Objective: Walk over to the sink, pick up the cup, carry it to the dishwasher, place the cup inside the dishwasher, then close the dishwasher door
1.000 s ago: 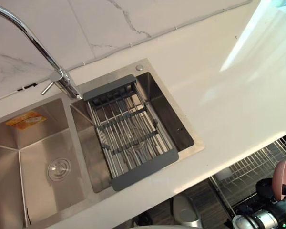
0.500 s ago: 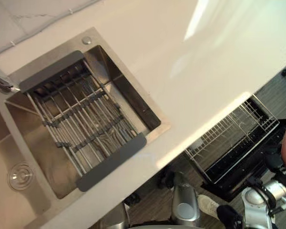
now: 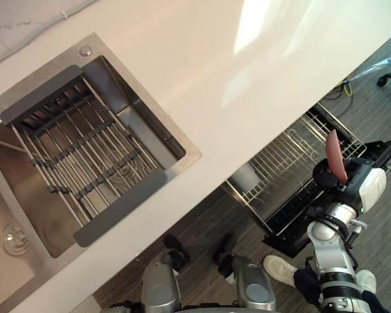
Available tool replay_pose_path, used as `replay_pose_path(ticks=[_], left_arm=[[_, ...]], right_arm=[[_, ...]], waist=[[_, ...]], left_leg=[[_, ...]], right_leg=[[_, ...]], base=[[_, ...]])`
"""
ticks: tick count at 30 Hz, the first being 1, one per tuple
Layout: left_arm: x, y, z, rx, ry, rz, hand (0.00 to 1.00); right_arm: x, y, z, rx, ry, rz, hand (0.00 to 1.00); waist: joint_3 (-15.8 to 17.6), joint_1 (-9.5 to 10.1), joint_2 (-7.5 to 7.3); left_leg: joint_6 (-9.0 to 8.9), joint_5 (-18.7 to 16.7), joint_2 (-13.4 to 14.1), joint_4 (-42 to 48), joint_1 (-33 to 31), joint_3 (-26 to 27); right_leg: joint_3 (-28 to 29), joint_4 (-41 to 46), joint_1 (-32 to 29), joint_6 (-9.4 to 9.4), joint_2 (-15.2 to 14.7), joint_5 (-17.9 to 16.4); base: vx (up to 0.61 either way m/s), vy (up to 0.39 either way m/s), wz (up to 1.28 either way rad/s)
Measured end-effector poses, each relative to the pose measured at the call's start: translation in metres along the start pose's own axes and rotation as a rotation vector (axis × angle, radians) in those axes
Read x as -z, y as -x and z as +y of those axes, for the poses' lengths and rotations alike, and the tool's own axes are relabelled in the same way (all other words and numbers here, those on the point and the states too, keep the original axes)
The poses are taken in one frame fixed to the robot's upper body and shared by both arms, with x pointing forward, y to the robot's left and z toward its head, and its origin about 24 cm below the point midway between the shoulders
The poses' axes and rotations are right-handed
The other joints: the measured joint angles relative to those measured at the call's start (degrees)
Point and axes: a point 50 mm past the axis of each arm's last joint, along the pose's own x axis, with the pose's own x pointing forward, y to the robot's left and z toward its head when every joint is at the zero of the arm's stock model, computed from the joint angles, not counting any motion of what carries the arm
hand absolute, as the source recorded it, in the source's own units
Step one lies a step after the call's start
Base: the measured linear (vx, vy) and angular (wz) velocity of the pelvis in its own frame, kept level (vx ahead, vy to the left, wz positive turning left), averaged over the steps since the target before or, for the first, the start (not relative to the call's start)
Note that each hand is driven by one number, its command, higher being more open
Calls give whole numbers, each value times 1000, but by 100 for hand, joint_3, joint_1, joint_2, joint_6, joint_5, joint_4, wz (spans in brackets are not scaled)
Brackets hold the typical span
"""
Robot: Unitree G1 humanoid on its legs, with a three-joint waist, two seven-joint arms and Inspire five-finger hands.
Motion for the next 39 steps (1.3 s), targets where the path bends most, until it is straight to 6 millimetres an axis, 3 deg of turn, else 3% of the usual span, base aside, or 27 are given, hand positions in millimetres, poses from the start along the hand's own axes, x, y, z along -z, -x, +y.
replay_pose_path(ticks=[9,16,21,25,26,32,35,39], left_arm=[[5,0,-12,40,-22,-24,100],[6,0,-19,87,43,-39,100],[5,0,-20,106,72,-79,100],[8,0,-20,135,116,-118,100],[9,0,-20,141,126,-125,100],[10,0,-19,149,136,-136,100],[10,0,-18,153,135,-131,100],[11,0,-18,156,140,-117,100]], right_arm=[[5,-2,14,-153,78,4,0],[10,-4,33,-241,135,51,0],[20,-19,27,-189,249,97,0],[34,-29,8,-86,360,132,0],[36,-31,4,-53,375,132,100],[43,-35,-3,19,398,174,100],[51,-28,0,-10,264,269,100],[43,-5,18,-145,45,280,100]], waist=[[-83,-7,364],[-37,17,560],[3,22,694],[56,25,799],[64,25,817],[65,17,818],[67,4,815],[76,-9,802]], left_leg=[[78,562,-437,-806,149,-547],[105,710,-628,-1158,141,-578],[210,901,-734,-1341,-35,-605],[217,909,-747,-1307,-36,-681],[217,908,-748,-1287,-35,-702],[190,892,-704,-1138,-105,-790],[180,876,-680,-1080,-128,-804],[175,870,-658,-1087,-60,-736]], right_leg=[[-517,22,219,-12,-165,8],[-526,326,15,23,-370,-71],[-525,585,-300,-39,-498,-83],[-523,762,-300,-40,-563,-190],[-524,826,-304,-40,-589,-238],[-581,982,-319,-44,-647,-364],[-592,978,-313,-30,-640,-381],[-531,971,-292,-40,-618,-391]], base=[[-60,42,31],[-69,75,6],[-11,55,5],[-1,10,9],[-13,0,12],[-27,1,7],[-17,12,1],[-14,17,-9]])
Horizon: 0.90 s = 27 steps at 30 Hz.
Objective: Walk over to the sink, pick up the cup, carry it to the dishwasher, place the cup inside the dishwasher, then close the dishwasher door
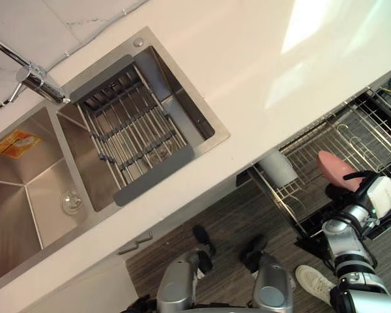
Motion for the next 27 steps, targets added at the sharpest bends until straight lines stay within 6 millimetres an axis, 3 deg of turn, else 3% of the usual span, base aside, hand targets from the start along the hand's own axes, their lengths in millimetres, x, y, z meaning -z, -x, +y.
replay_pose_path(ticks=[3,6,11,12,14,16,17,18,19,21,23,25,27], left_arm=[[0,0,3,-7,23,12,100],[2,0,7,-21,45,26,100],[14,1,16,-49,79,73,100],[16,1,17,-55,73,80,100],[19,2,20,-64,82,96,100],[25,3,23,-72,98,108,100],[26,3,23,-74,107,113,100],[30,3,23,-75,117,126,100],[32,3,23,-75,122,132,100],[39,4,23,-85,138,152,100],[43,4,22,-93,144,172,100],[47,4,18,-97,149,191,100],[52,4,12,-93,153,206,100]], right_arm=[[-6,19,11,-125,-271,4,100],[-6,27,2,-120,-411,-5,100],[-2,31,-50,148,-639,-56,100],[4,32,-71,272,-694,-72,100],[15,34,-91,404,-759,-63,100],[42,44,-120,612,-876,-19,100],[52,48,-127,670,-918,1,100],[78,60,-140,807,-1047,64,100],[89,65,-143,857,-1117,95,100],[135,93,-135,1015,-1366,265,100],[158,122,-114,1063,-1442,407,100],[164,146,-88,1054,-1466,526,100],[159,148,-59,882,-1483,632,100]], waist=[[29,-3,-56],[14,-21,-135],[-71,-192,-394],[-107,-221,-457],[-140,-295,-521],[-200,-331,-577],[-220,-344,-588],[-230,-408,-600],[-236,-450,-608],[-256,-544,-616],[-303,-591,-577],[-379,-616,-526],[-464,-610,-419]], left_leg=[[-37,-44,34,-7,108,129],[-59,-62,50,-18,186,200],[-106,-190,79,28,411,424],[-116,-260,112,97,470,505],[-140,-334,139,168,530,555],[-169,-433,190,270,612,669],[-176,-456,201,292,636,697],[-194,-491,213,309,729,752],[-201,-502,213,309,763,774],[-245,-549,240,326,885,834],[-261,-562,262,329,917,859],[-279,-572,274,318,926,882],[-249,-605,256,283,930,892]], right_leg=[[125,-14,18,-1,41,-1],[194,-33,50,-4,66,1],[416,-35,135,-4,83,-1],[502,-37,161,-1,97,-2],[567,-43,210,13,110,-11],[669,-50,248,29,131,-22],[700,-51,256,32,138,-25],[749,-59,332,46,147,-37],[767,-60,356,51,148,-45],[821,-90,450,64,176,-69],[821,-128,493,69,207,-84],[822,-170,505,83,235,-89],[816,-258,530,111,251,-33]], base=[[-8,21,-19],[6,16,-15],[22,35,-22],[28,49,-34],[24,32,-24],[30,31,-25],[38,26,-25],[28,20,-19],[21,26,-21],[2,18,-16],[-8,-2,-6],[-18,2,-4],[-35,34,-1]])
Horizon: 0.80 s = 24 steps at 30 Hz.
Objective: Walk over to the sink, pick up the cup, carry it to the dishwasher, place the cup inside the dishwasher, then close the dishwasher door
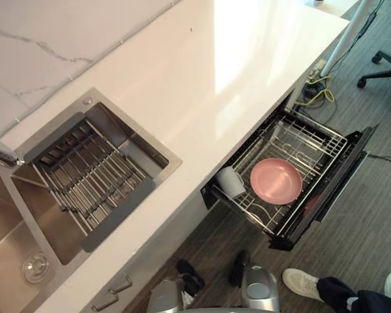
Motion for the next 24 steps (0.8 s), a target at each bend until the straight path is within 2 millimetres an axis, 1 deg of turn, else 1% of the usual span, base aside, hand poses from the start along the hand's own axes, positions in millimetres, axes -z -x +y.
replay_pose_path(ticks=[1,2,4,6,8,9,10,13,15,16,19,20,21,23,24], left_arm=[[1,0,-1,2,-1,2,100],[1,0,-3,4,-6,1,100],[0,0,-3,6,-15,-7,100],[-1,0,-4,10,-16,-12,100],[-3,0,-5,13,-17,-21,100],[-3,0,-4,13,-18,-25,100],[-3,0,-4,12,-18,-26,100],[-3,0,-2,9,-21,-25,100],[-3,1,-1,8,-30,-26,100],[-3,1,-1,7,-37,-26,100],[-5,1,-1,5,-65,-31,100],[-4,1,-2,6,-69,-29,100],[-4,1,-2,7,-70,-29,100],[0,0,-2,18,-84,-19,100],[2,0,-2,19,-92,-16,100]], right_arm=[[6,2,4,-38,14,36,100],[19,7,12,-126,42,104,100],[37,18,28,-296,75,216,100],[53,31,47,-470,105,302,100],[62,37,62,-579,154,344,100],[60,35,65,-610,194,343,100],[60,35,66,-615,202,344,100],[60,31,71,-647,306,331,100],[61,27,76,-668,428,333,100],[64,27,77,-673,456,338,100],[73,31,88,-707,520,358,100],[78,33,94,-726,535,382,100],[80,34,96,-738,547,394,100],[93,42,110,-804,623,443,100],[96,43,114,-816,641,454,100]], waist=[[-17,12,26],[-38,67,47],[-41,164,46],[-42,282,42],[-42,365,39],[-53,429,56],[-51,433,52],[-54,462,9],[-59,468,10],[-60,468,11],[-64,507,15],[-64,552,16],[-64,584,16],[-67,717,20],[-69,744,24]], left_leg=[[-2,-2,-6,-9,1,-1],[-2,-3,-11,-20,5,-9],[-3,-1,-11,-27,9,-70],[-3,0,-21,-28,6,-131],[-6,4,-53,-41,-13,-232],[-16,33,-85,-47,-22,-321],[-11,36,-93,-50,-23,-341],[58,93,-175,-117,-16,-491],[76,130,-239,-134,2,-624],[76,134,-248,-136,9,-660],[99,241,-288,-181,-7,-798],[105,273,-289,-211,-15,-835],[102,293,-288,-220,-20,-848],[72,282,-252,-221,-62,-882],[77,271,-233,-213,-79,-883]], right_leg=[[-8,-21,8,4,0,16],[-24,-74,34,7,12,50],[-107,-167,122,17,33,89],[-228,-235,218,46,27,111],[-341,-313,302,72,26,146],[-422,-363,372,46,18,199],[-440,-367,384,49,15,201],[-593,-390,491,88,-22,226],[-746,-389,595,113,-73,225],[-784,-390,624,121,-79,221],[-935,-403,700,139,-100,207],[-970,-429,701,181,-90,165],[-981,-431,701,179,-84,164],[-1004,-436,699,149,-48,151],[-1003,-451,698,145,-22,156]], base=[[-44,53,3],[-39,40,7],[-40,30,18],[-20,26,29],[9,39,31],[29,39,29],[40,42,30],[52,44,26],[31,64,30],[-6,48,34],[-73,45,25],[-99,42,11],[-130,53,10],[-144,58,5],[-126,53,2]])
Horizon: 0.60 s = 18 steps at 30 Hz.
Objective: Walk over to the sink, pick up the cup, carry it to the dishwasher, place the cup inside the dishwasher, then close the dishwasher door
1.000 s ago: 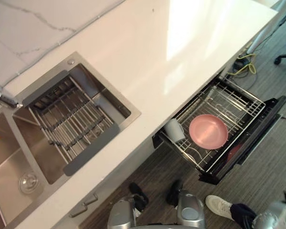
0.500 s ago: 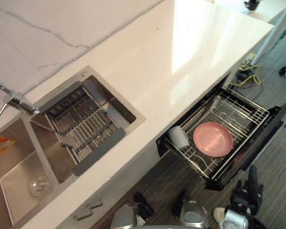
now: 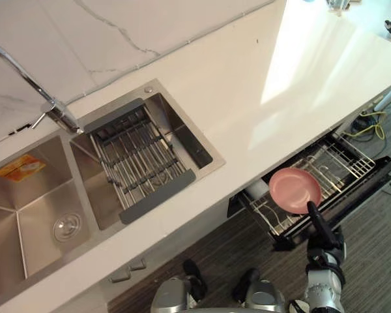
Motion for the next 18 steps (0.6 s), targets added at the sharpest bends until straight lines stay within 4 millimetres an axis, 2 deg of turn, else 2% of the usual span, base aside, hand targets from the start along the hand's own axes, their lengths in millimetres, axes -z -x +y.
replay_pose_path(ticks=[3,5,8,11,14,18], left_arm=[[3,0,-1,22,-7,14,100],[3,0,-1,38,-23,25,100],[-2,1,0,69,-38,11,100],[-8,2,-1,73,-42,-28,100],[-22,4,-1,73,-50,-117,100],[-16,3,0,90,31,-105,100]], right_arm=[[-1,-18,33,-99,99,57,100],[-2,-23,47,-131,115,63,100],[-4,-32,72,-186,128,67,100],[-6,-32,73,-228,162,62,100],[-4,-32,76,-259,178,67,100],[7,-27,83,-358,257,111,100]], waist=[[-3,147,20],[-5,216,24],[-6,344,43],[-2,341,81],[0,349,119],[-58,365,236]], left_leg=[[15,-11,45,-1,-121,-83],[-15,11,58,-8,-183,-157],[-16,140,87,-53,-247,-274],[-7,412,95,-211,-249,-364],[-26,584,151,-282,-284,-466],[4,621,343,-169,-312,-435]], right_leg=[[-57,-115,-23,10,111,112],[-158,-142,-24,2,145,137],[-316,-118,-24,-96,197,75],[-386,4,-71,-175,235,-47],[-478,306,-170,-261,197,-317],[-473,509,-246,-422,267,-547]], base=[[-103,47,8],[-40,6,18],[-4,-20,22],[11,-32,12],[-29,-48,14],[-62,-90,-2]])
